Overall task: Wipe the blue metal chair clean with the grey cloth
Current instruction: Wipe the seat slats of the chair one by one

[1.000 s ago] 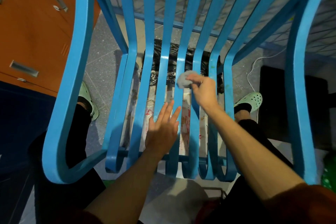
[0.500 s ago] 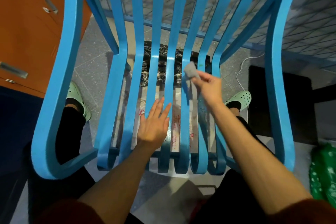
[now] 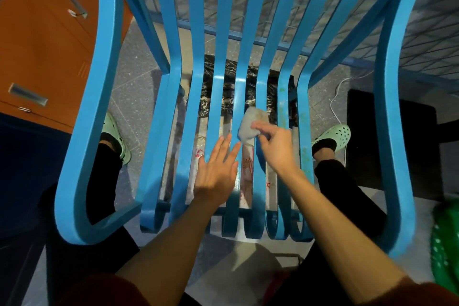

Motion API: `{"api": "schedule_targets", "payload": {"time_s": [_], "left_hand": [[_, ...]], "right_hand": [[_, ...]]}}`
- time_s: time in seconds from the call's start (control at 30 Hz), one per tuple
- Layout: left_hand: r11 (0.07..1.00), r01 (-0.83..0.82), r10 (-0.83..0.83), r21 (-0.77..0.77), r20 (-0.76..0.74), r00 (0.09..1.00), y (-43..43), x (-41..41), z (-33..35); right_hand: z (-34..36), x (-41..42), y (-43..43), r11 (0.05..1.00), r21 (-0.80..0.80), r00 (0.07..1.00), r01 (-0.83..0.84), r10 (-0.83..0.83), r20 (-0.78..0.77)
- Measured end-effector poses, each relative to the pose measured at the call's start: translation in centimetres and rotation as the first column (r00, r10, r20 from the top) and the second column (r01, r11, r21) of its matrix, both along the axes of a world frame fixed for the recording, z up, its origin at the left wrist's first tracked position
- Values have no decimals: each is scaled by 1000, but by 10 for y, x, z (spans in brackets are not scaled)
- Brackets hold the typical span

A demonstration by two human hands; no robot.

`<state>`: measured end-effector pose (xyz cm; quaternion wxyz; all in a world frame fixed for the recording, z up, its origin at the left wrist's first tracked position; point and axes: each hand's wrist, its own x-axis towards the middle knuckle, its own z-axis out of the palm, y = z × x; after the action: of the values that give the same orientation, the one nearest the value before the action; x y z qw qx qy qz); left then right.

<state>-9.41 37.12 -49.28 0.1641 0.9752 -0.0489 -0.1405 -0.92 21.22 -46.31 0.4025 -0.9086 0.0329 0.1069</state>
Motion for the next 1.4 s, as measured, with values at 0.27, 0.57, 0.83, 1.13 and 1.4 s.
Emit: {"api": "schedule_targets", "payload": {"time_s": [0.27, 0.57, 0.83, 1.13, 1.4], "left_hand": [[998, -24, 21, -53, -66, 998, -1, 2, 6], [995, -47, 46, -88, -8, 999, -2, 2, 2], [977, -89, 101, -193, 53, 993, -2, 2, 4], [998, -38, 40, -58, 35, 999, 2, -2, -4], [1000, -17, 16, -4, -42, 999, 1, 0, 0]], "right_hand": [[27, -113, -13, 966, -31, 965, -255, 253, -61], [6, -5, -13, 937, -172, 953, -303, 300, -46], [-34, 132, -2, 928, -264, 964, -262, 264, -28], [-15, 21, 10, 994, -3, 994, -111, 111, 9], [8, -111, 2, 984, 173, 993, -45, 63, -98]]}}
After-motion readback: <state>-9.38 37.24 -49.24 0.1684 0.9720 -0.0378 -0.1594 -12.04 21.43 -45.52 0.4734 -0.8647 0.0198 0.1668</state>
